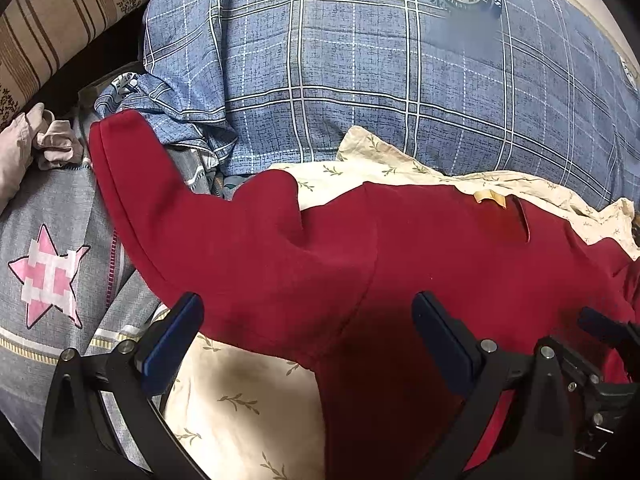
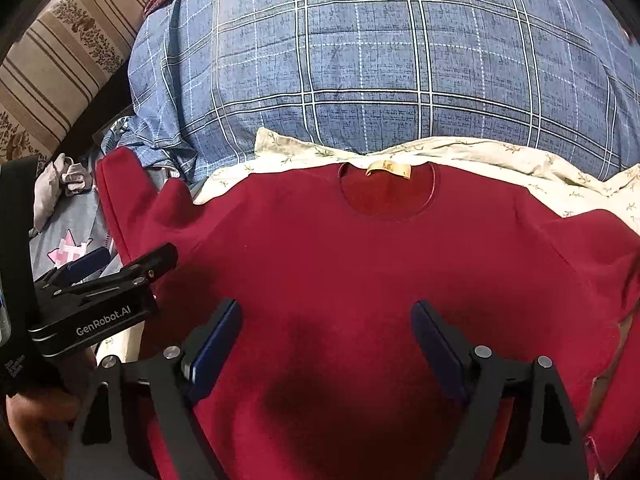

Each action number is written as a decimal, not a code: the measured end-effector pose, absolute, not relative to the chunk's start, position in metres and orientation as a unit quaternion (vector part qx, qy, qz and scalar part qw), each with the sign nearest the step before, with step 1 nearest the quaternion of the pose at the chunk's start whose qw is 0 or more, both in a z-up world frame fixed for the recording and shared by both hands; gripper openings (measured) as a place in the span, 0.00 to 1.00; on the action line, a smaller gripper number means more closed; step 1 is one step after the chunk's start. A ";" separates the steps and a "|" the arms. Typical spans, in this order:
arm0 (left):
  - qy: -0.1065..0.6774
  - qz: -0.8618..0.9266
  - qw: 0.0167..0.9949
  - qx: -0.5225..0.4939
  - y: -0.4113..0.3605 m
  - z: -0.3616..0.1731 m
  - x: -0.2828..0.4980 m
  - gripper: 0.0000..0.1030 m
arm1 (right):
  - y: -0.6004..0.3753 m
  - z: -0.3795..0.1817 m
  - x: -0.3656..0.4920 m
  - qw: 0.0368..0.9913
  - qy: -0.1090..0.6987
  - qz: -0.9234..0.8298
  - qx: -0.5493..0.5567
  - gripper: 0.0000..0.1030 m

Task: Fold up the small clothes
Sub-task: 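Position both open grippers over the red sweater's sleeve and body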

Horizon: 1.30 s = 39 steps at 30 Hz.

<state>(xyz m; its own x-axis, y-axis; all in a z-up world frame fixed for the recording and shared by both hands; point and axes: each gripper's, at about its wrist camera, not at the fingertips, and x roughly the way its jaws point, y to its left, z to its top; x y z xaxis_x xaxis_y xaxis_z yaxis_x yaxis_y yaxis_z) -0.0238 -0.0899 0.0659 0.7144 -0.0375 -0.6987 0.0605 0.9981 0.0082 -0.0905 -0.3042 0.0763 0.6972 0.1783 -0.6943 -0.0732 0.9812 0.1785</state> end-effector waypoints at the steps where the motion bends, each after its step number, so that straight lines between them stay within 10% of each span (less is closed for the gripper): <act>1: 0.377 -0.026 0.926 0.014 -0.090 0.066 -0.024 1.00 | -0.301 0.080 -0.089 0.911 0.398 0.072 0.078 0.85; 39: 0.382 -0.010 0.924 -0.003 -0.077 0.062 -0.016 1.00 | -0.280 0.077 -0.084 0.914 0.393 0.083 0.063 0.85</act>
<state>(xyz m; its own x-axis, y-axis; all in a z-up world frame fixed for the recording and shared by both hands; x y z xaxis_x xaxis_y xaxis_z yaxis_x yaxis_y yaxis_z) -0.0157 -0.0767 0.0618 0.7075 -0.0216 -0.7064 0.0163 0.9998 -0.0142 -0.0841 -0.2798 0.0770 0.6778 0.2006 -0.7074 -0.1012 0.9784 0.1804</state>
